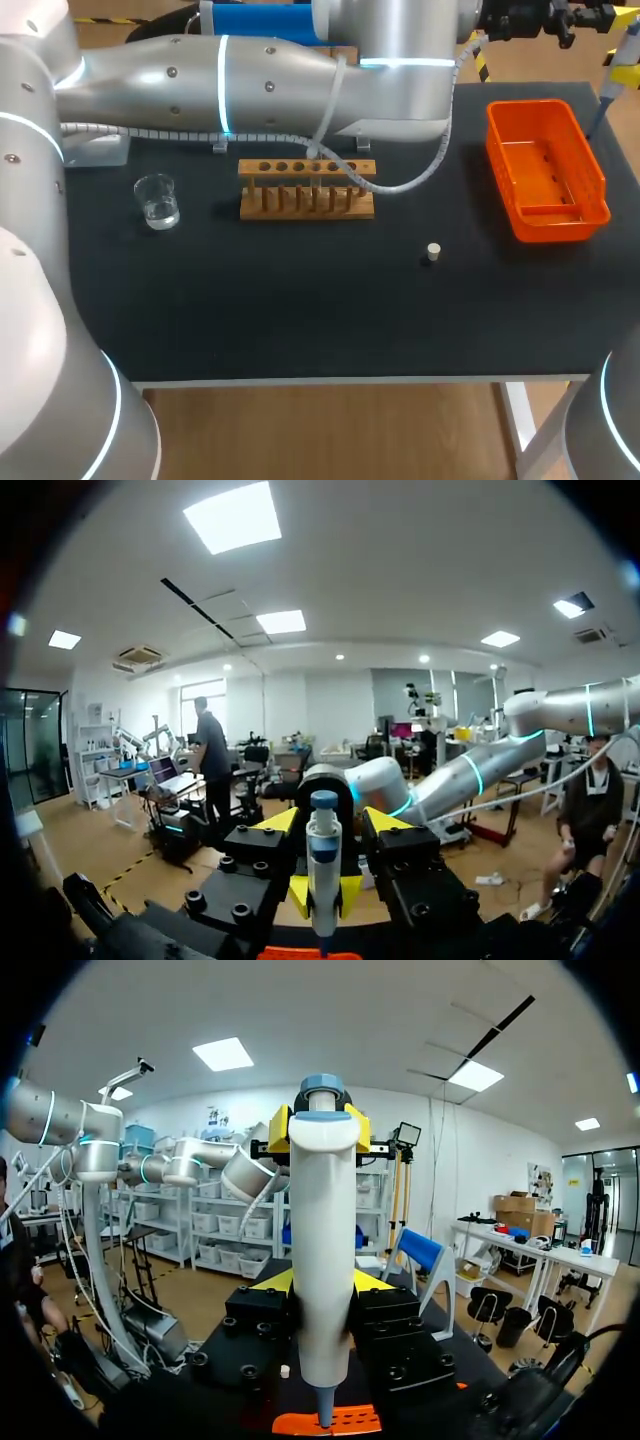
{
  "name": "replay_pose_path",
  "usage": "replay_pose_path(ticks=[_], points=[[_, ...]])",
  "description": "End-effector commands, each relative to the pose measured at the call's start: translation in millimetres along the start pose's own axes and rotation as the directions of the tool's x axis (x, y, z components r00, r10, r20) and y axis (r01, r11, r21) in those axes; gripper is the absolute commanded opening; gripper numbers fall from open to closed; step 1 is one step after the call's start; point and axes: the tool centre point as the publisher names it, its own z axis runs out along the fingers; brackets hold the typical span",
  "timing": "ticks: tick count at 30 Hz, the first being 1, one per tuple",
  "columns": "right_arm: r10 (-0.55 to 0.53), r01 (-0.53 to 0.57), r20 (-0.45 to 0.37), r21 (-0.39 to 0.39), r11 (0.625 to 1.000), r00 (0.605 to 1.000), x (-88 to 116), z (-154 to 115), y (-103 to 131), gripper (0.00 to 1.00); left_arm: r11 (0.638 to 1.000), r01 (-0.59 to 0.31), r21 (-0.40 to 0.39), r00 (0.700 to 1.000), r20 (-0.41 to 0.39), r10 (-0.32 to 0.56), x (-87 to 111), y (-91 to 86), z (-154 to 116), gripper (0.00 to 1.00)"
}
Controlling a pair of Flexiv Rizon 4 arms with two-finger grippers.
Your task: Invert the test tube, pick up the pipette, mount the tip to pipette, aspirate from beaker and dispense into the tube, eject the tip, return the pipette, and cap with the stopper.
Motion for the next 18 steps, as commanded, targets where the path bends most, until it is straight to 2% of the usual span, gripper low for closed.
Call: replay_pose_path(ticks=[1,3,18], points=[[0.000,0.000,0.001,0.003,1.000,1.000,1,0,1,0.00,1.000,-0.010,0.003,0.999,-0.037,0.010,2.0,0.8,-33,1.00],[0.000,0.000,0.001,0.003,1.000,1.000,1,0,1,0.00,1.000,-0.017,-0.008,0.998,-0.058,0.017,3.8,2.1,-43,1.00],[0.000,0.000,0.001,0.003,1.000,1.000,1,0,1,0.00,0.999,0.015,-0.037,0.997,-0.073,-0.018,22.0,20.5,-136,1.00]])
